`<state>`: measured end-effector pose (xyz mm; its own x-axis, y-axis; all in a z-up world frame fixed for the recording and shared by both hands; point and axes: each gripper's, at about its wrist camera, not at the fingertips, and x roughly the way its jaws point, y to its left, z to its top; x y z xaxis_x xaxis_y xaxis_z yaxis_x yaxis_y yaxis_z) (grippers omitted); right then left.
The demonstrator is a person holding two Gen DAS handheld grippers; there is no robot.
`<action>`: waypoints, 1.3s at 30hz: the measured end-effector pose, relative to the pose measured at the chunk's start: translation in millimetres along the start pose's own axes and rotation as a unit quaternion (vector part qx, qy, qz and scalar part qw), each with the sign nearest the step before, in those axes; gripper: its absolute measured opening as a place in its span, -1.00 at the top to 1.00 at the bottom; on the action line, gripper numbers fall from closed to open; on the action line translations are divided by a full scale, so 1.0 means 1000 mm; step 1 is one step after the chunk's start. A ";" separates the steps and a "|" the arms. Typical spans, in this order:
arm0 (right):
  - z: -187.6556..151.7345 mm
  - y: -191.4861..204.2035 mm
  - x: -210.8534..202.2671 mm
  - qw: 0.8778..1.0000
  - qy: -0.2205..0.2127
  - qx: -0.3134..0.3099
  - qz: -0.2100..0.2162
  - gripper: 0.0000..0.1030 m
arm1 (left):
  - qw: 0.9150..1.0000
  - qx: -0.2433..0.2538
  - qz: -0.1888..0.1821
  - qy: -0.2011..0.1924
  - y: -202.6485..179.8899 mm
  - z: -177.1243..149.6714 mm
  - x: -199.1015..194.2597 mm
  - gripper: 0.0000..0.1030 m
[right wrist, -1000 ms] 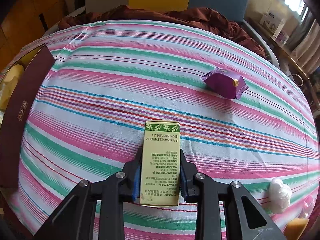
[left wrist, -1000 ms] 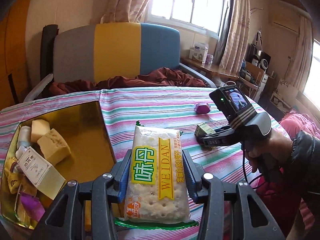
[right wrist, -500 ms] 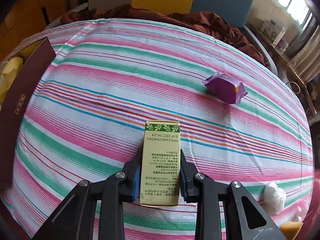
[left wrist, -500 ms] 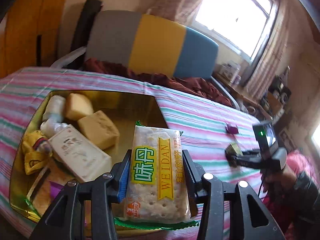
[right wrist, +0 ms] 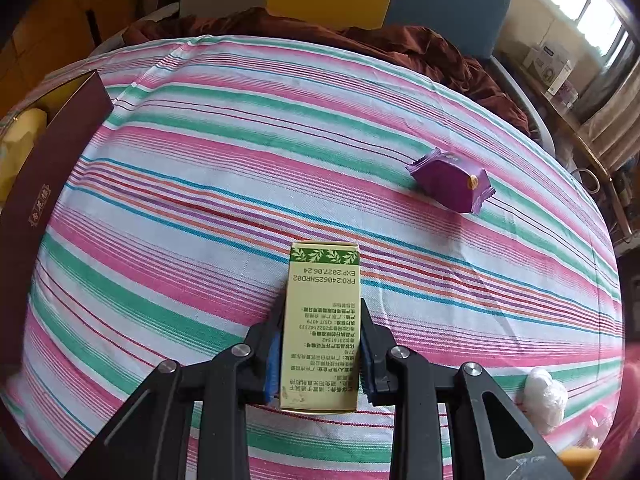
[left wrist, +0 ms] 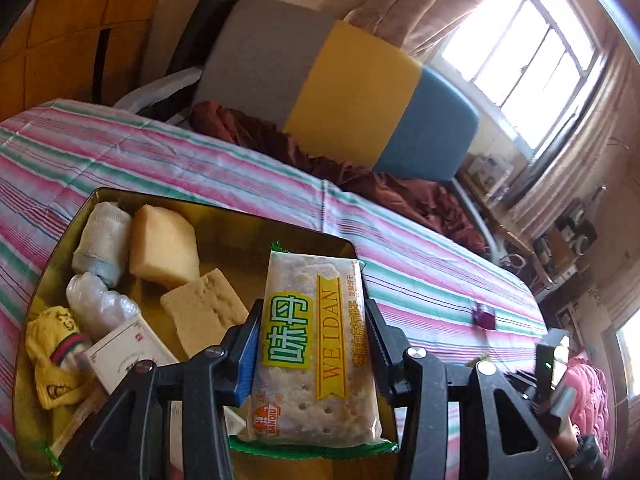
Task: Organize objects
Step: 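Carry the cracker pack into the gold tray and open the left tool while the right tool holds the box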
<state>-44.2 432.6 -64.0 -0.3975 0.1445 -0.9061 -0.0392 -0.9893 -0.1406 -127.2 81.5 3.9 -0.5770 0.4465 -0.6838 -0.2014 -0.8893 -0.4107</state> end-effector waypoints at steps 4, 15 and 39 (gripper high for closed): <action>0.001 0.000 0.000 1.000 0.000 -0.001 0.000 0.40 | 1.000 -0.007 0.024 0.017 0.002 0.007 0.030 0.10; 0.003 -0.001 0.001 1.000 0.000 -0.002 0.003 0.40 | 0.993 0.016 0.092 0.079 0.002 0.006 0.095 0.09; 0.003 0.003 0.000 1.000 -0.004 -0.004 0.001 0.40 | 0.989 0.102 0.101 -0.020 -0.019 -0.044 -0.023 0.07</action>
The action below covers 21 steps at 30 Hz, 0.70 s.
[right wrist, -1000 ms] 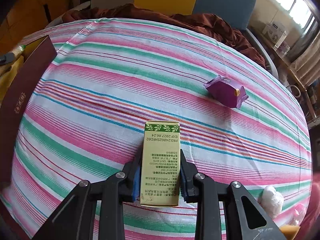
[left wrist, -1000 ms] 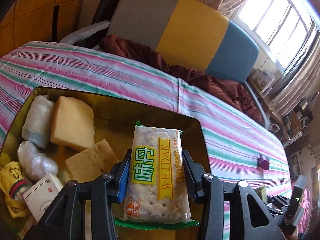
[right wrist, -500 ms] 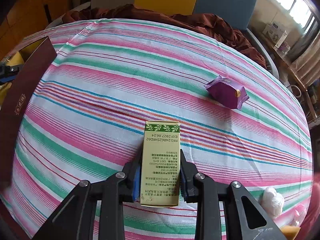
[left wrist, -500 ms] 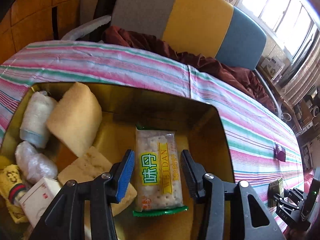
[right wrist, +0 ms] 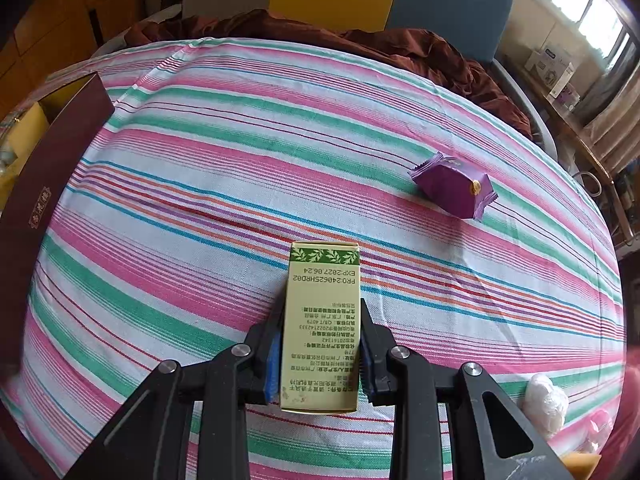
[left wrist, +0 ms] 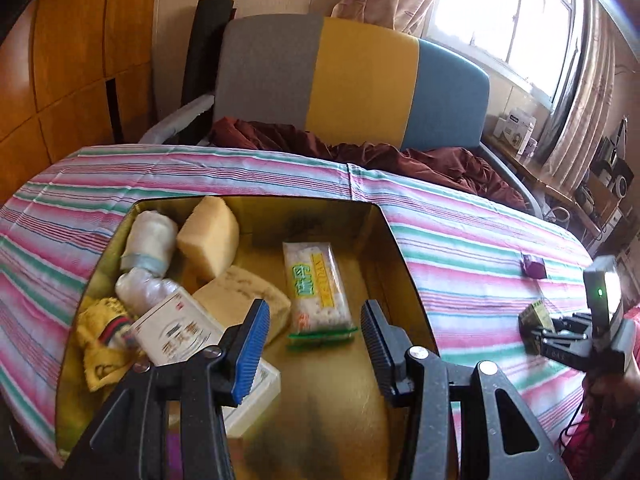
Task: Organize objects
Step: 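Carry the cracker pack into the gold tray and open the left tool while the right tool holds the box, then carry the medicine box into the gold tray and open the right tool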
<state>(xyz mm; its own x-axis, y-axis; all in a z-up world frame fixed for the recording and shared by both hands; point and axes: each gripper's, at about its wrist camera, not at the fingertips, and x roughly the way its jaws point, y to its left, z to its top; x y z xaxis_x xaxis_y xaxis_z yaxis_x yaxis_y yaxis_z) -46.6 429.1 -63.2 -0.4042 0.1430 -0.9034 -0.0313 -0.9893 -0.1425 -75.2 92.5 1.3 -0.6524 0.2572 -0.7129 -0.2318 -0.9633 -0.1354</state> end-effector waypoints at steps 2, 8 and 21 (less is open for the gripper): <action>0.000 0.000 0.000 1.000 -0.001 0.000 -0.001 0.40 | 1.000 0.012 0.009 -0.009 -0.001 -0.007 -0.010 0.07; 0.000 0.005 -0.001 1.000 -0.004 -0.007 -0.012 0.40 | 0.998 0.050 0.031 -0.032 -0.001 -0.026 -0.033 0.07; 0.003 0.012 -0.012 1.000 0.004 0.017 -0.005 0.41 | 0.998 0.048 0.042 -0.026 0.025 -0.049 -0.049 0.07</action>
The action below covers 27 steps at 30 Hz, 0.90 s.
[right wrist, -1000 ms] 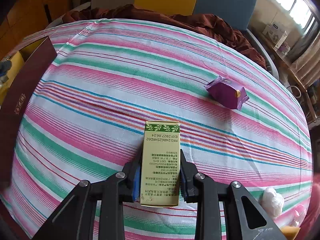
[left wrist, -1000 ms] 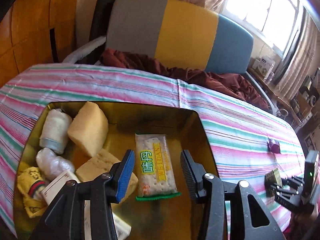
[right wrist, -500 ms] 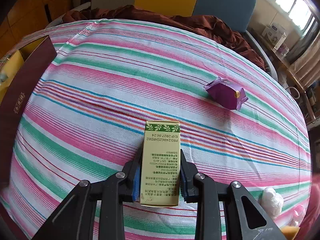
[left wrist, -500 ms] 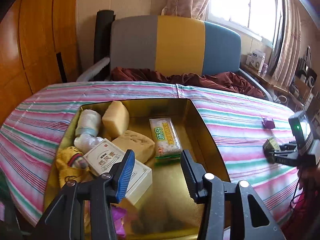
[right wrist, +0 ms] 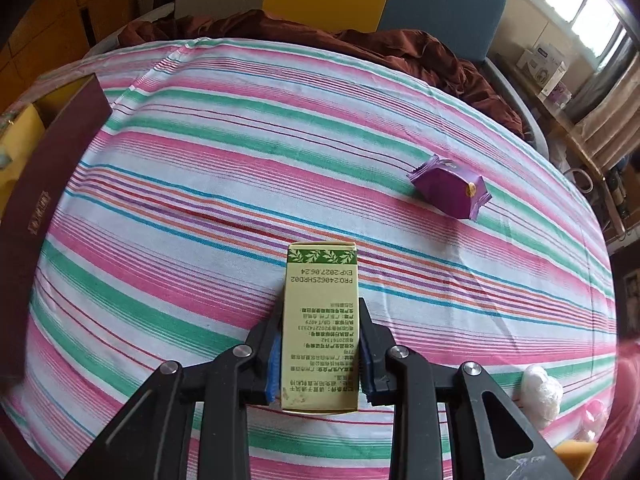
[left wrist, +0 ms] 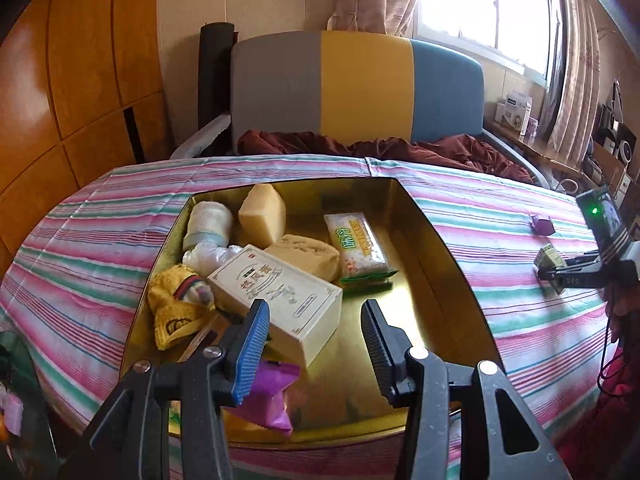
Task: Organize objects
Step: 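Carry the medicine box into the gold tray and open the right tool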
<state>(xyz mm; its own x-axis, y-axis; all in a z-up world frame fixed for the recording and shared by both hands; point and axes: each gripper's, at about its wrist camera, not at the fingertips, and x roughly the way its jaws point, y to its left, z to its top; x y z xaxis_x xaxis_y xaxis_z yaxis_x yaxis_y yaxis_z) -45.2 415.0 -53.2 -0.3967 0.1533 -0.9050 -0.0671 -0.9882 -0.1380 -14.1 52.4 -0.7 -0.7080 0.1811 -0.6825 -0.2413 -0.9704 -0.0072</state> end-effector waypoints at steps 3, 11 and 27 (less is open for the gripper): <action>0.005 0.017 -0.020 0.999 -0.024 0.008 0.030 0.41 | 1.000 -0.011 0.000 0.004 0.011 -0.005 -0.001 0.07; 0.034 0.113 -0.091 0.983 -0.110 -0.036 0.145 0.41 | 0.998 -0.066 0.021 0.013 0.061 -0.017 -0.005 0.07; 0.054 0.269 -0.039 0.969 -0.045 -0.144 0.198 0.32 | 0.995 -0.095 0.022 0.033 0.079 -0.028 0.006 0.07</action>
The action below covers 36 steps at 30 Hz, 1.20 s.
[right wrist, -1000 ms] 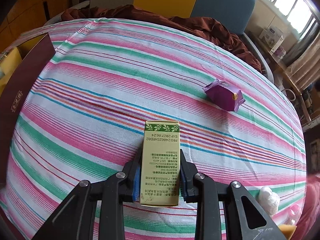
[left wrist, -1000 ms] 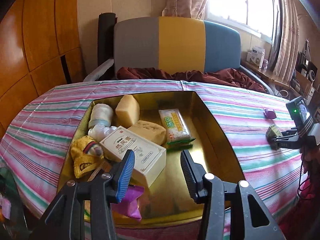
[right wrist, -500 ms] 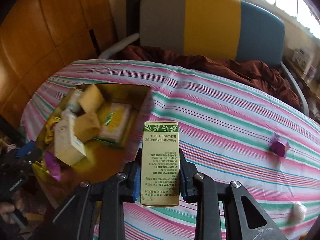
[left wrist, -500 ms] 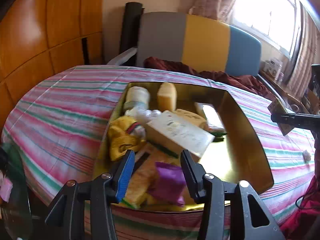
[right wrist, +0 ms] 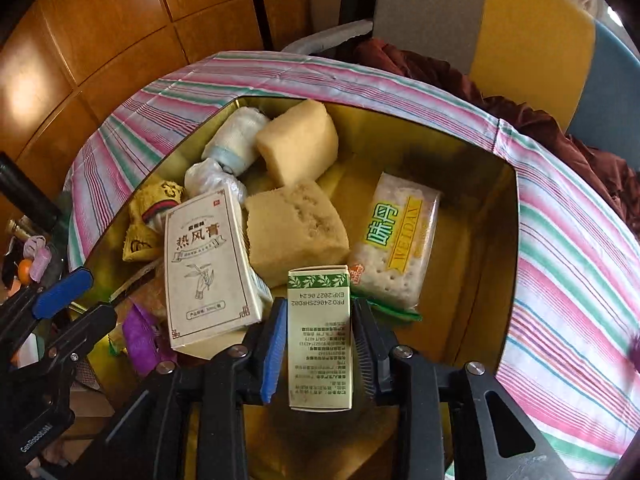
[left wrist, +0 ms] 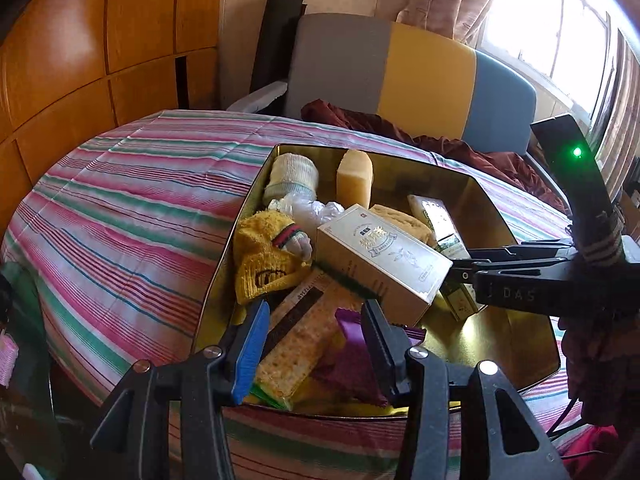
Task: Organize objects
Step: 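Carry the medicine box into the gold tray and open the right tool, then move both tools back toward the purple packet and plastic bag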
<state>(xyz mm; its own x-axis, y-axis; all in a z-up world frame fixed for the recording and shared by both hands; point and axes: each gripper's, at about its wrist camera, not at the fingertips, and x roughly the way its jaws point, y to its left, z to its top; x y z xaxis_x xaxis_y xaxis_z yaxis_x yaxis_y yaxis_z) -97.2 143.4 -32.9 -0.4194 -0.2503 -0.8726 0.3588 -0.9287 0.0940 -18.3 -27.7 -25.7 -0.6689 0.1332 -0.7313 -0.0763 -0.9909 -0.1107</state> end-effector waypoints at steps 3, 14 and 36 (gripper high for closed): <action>-0.005 -0.006 0.000 1.000 -0.002 0.010 0.001 0.28 | 1.000 0.003 0.000 -0.001 -0.002 -0.001 0.000 0.07; -0.029 -0.021 -0.042 0.998 -0.051 0.027 0.010 -0.27 | 1.000 0.027 -0.006 -0.010 -0.017 -0.001 -0.009 0.07; -0.108 -0.180 -0.134 0.974 -0.064 0.188 -0.110 -0.59 | 0.992 0.111 -0.046 -0.026 -0.076 0.001 -0.027 0.07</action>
<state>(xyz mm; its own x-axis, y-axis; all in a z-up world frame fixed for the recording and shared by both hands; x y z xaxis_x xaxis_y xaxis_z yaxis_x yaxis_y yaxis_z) -15.5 373.1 15.2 -0.5600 -0.0431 -0.8273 -0.0729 -0.9922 0.1010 4.9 44.2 2.8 -0.6888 0.2279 -0.6882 -0.2963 -0.9549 -0.0196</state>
